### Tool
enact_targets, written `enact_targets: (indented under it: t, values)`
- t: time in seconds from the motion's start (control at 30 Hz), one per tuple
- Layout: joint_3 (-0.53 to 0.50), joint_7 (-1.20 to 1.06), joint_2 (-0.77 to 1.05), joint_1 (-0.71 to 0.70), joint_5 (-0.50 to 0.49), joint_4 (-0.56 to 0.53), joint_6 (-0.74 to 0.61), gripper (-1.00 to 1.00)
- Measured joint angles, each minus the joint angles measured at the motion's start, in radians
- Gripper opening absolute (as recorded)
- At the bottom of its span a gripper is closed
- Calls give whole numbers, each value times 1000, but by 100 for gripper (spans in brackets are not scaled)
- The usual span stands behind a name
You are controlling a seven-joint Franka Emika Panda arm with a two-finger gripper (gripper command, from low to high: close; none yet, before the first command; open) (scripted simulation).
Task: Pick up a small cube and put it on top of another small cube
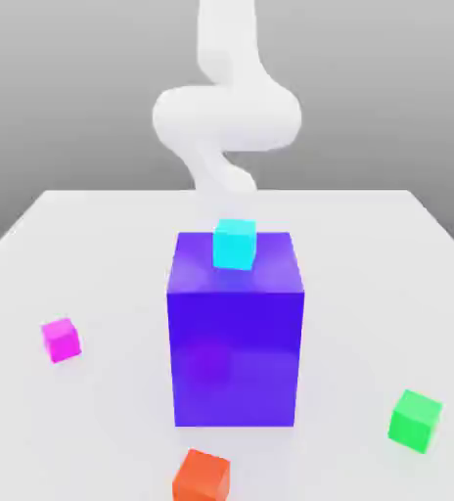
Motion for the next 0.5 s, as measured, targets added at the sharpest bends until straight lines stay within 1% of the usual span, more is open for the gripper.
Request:
enact_targets:
  t: [0.23,0.5]
  values:
    - [-63,75,197,-160,-80,-143,140,0]
    - [-174,132,414,-324,-136,-302,298,0]
